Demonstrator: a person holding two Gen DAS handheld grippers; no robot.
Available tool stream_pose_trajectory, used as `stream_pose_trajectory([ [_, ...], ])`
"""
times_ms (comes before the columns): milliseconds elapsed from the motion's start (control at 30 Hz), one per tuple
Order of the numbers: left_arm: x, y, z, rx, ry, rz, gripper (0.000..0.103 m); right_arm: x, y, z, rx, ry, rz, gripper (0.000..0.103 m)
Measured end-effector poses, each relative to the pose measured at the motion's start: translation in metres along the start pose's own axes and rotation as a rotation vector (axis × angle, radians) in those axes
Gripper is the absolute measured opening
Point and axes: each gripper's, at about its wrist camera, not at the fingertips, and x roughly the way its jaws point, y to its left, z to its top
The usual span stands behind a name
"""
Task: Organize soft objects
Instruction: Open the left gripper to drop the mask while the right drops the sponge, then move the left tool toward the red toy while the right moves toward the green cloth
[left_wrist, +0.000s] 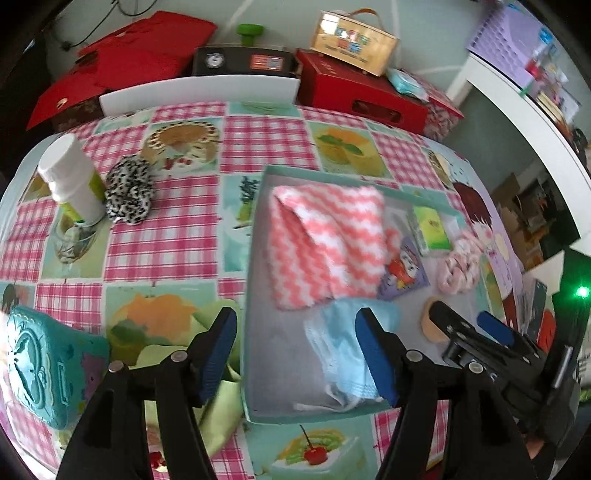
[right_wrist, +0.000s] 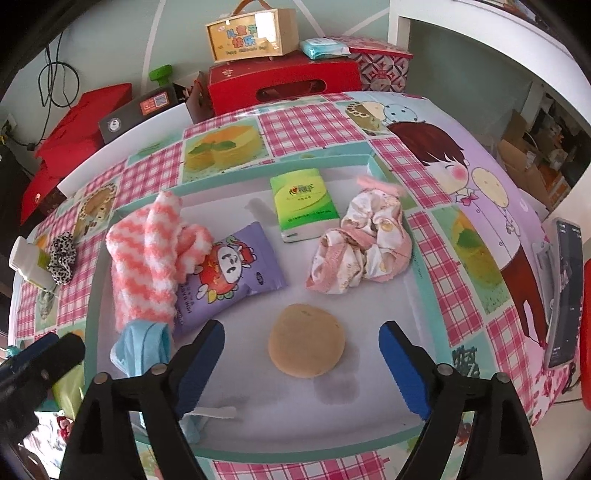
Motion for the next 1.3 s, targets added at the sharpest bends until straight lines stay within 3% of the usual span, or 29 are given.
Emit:
stream_pose_trajectory([
  [133,0.004,0.009,0.002,-0.037,-0.014,0.035,0.086,0.001,-0.001,0.001,0.007,-0.01,-0.003,0.092],
  [167,0.005,0.012,0.002,-0.046,-0.016,0.04,0.087,0.001,-0.002,0.002,0.009,-0.015,-0.004,0.101],
  [500,0.015,0.022,0.002,-0.084,-0.019,0.084,0.087,0.005,-0.002,0.001,0.023,-0.018,0.019,0.103],
  [900,0.017,0.023,0.001,-0.08,-0.015,0.091,0.087,0.003,0.0,0.002,0.01,-0.026,0.011,0.103],
  [1067,0.015,0.023,0.001,-0.089,-0.016,0.061,0.087,0.0,0.004,0.002,-0.012,-0.033,0.009,0.103],
  [1300,-0.001,0.019,0.0,-0.092,-0.068,0.083,0.087,-0.008,0.012,0.001,-0.039,-0.054,0.011,0.103],
])
